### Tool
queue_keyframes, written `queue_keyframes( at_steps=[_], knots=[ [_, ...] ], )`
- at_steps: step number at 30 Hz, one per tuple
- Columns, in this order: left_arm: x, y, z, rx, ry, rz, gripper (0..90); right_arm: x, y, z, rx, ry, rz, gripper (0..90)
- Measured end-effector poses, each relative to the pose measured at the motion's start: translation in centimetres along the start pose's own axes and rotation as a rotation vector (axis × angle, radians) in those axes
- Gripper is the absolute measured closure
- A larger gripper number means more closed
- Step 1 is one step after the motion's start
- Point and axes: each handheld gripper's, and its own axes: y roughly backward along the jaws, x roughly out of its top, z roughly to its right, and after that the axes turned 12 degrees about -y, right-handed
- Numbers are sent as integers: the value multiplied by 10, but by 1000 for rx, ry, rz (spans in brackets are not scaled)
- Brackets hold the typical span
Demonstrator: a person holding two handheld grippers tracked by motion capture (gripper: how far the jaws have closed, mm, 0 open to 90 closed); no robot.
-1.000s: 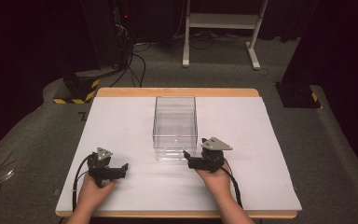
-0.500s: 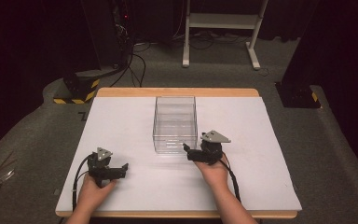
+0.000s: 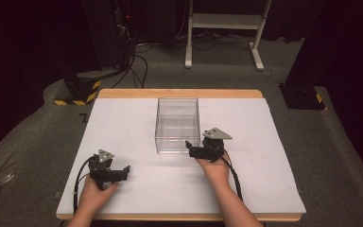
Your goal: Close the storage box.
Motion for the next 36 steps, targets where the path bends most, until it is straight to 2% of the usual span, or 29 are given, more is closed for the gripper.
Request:
queue_keyframes(
  at_steps=[9,19,22,30,36],
  knots=[
    [0,0,0,0,-1,0,10,2,-9,4,-32,-8,13,100],
    [0,0,0,0,0,0,11,1,-11,5,-18,-14,-4,119],
    [0,0,0,2,3,3,11,1,-5,5,-3,-29,-10,123],
    [0,0,1,2,4,5,12,-6,23,3,42,-12,3,127],
    [0,0,0,2,4,4,11,-13,42,9,35,3,6,126]
  ],
)
